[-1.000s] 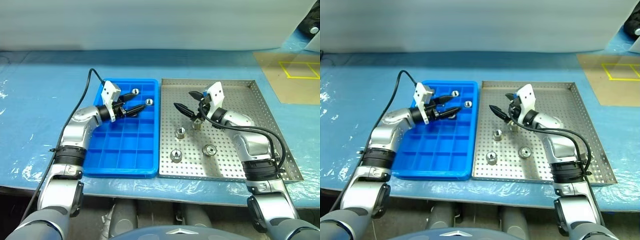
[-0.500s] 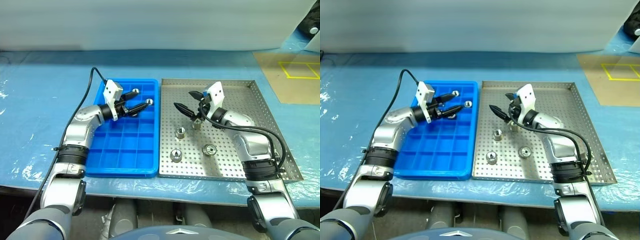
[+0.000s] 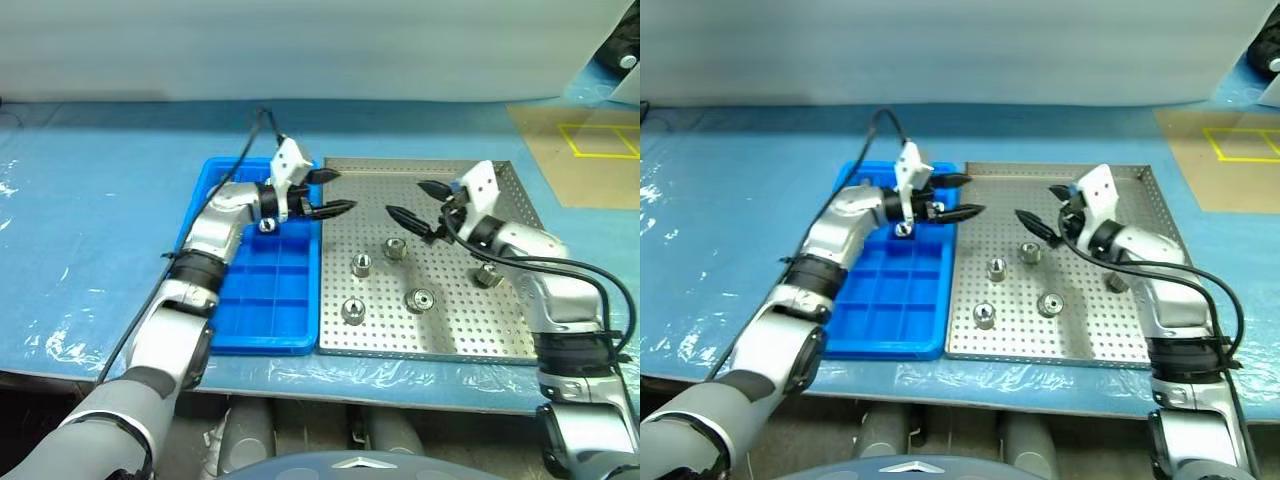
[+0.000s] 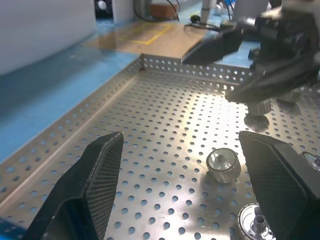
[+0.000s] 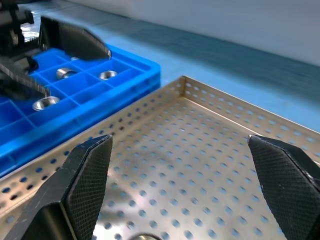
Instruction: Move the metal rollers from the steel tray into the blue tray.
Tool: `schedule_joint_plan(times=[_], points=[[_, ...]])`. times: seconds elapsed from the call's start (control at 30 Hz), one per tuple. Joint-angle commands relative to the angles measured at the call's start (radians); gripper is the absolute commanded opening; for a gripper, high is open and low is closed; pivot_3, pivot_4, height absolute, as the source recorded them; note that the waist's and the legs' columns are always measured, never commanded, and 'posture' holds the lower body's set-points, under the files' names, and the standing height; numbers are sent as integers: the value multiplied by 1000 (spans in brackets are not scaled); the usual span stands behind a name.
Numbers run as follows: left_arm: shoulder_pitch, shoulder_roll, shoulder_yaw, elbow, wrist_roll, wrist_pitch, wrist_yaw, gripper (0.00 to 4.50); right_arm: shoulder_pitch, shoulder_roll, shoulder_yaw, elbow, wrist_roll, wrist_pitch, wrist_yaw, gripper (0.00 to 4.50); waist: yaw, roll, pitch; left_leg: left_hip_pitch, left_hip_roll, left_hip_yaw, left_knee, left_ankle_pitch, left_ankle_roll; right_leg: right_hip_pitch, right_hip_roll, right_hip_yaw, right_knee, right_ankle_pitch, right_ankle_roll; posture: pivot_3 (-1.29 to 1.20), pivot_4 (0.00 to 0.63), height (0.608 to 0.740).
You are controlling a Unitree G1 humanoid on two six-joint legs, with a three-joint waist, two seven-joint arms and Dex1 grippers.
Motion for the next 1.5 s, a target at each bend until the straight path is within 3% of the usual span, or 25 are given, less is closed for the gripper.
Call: schedule_joint_plan(times=[0.03,0.17,0.37,0.5,0.9,1.3,1.4,1.5], points=[[-109,-56,-8,168,50,-93,10,3874,51,-19,-82,-112,31,23,-40,4461,-5,0,0,0,-1,0,0,1,1,0,0,0,0,0,0,-392,150,740],[-195,-130,1,324,93,-136,49,3874,132,-3,-109,-205,40,49,-95,4461,-26,0,0,0,-4,0,1,0,2,0,0,0,-1,0,1,-471,150,740],[-234,-178,-43,438,182,-159,-17,3874,230,19,-156,-300,34,61,-181,4461,-57,0,0,0,-5,0,1,-1,4,1,0,1,-3,1,2,-551,150,740],[-234,-184,-62,471,231,-168,-53,3874,258,27,-177,-320,31,57,-227,4461,-77,0,0,0,-5,0,1,-1,4,2,0,1,-4,1,2,-576,150,740],[-218,-244,-55,527,308,-82,141,3874,274,23,-199,-303,-18,15,-301,4461,-90,0,0,-2,-5,0,2,-3,9,3,-1,1,-10,2,3,-601,150,740],[-187,-255,-63,535,369,-77,189,3874,278,27,-203,-293,-48,-7,-329,4461,-110,1,-1,-1,-5,0,2,-5,11,7,-2,1,-14,3,5,-605,150,740],[-183,-251,-54,533,365,-86,170,3266,275,28,-199,-291,-49,-8,-330,4500,-110,1,-1,-1,-5,0,3,-5,11,8,-2,1,-15,3,5,-605,150,740],[-181,-246,-62,533,381,-95,194,2274,273,25,-195,-288,-50,-8,-329,4500,-110,1,-1,-1,-5,0,3,-6,12,8,-3,1,-15,3,5,-598,150,740]])
